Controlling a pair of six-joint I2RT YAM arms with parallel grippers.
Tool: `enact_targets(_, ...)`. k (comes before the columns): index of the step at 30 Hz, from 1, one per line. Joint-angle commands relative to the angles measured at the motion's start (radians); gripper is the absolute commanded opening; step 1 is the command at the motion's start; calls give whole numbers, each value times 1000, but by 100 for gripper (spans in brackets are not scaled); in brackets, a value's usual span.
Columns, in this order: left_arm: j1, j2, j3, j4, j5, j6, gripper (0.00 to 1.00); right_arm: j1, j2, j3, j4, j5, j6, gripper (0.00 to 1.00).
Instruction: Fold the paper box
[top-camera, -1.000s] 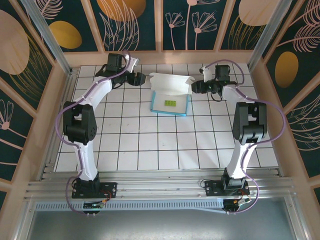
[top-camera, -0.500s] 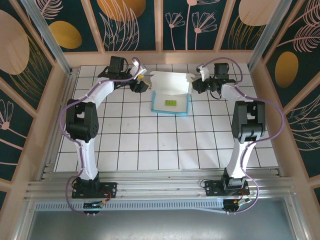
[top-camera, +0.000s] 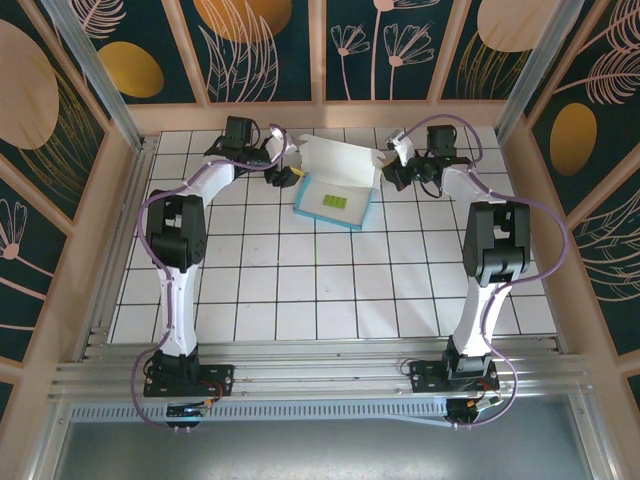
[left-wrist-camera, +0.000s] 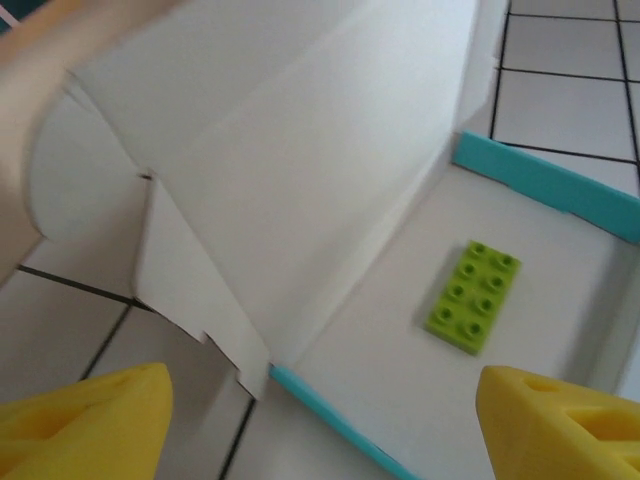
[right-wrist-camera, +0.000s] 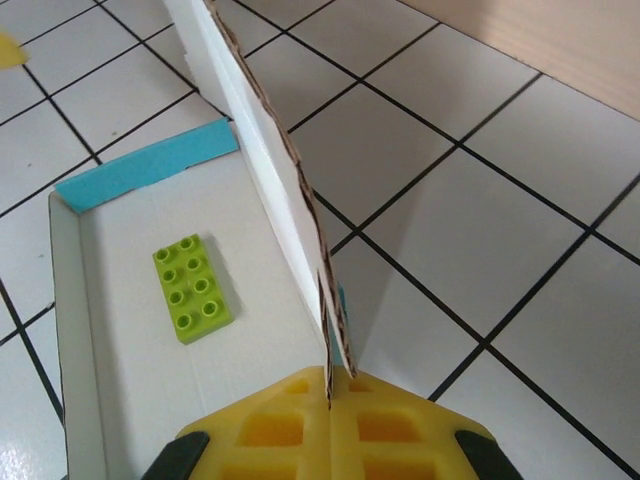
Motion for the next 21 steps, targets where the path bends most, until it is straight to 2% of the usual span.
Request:
enact_targets(1, 17, 58, 98, 80, 37, -45, 79, 16, -8, 35, -37, -33, -81, 0)
enact_targets(6, 22, 119, 187, 62, 79, -50, 78, 18, -5, 56, -55, -40, -106, 0)
enact_targets(11, 22, 142, 215, 49, 113, -52, 71, 22, 4, 61, -57, -40, -115, 0)
enact_targets(15, 22, 149, 211, 63, 123, -75, 58, 22, 15, 72, -62, -39, -116, 0)
enact_targets(21, 22, 158, 204, 120, 140, -143, 30, 22, 27, 86, -73, -38, -115, 0)
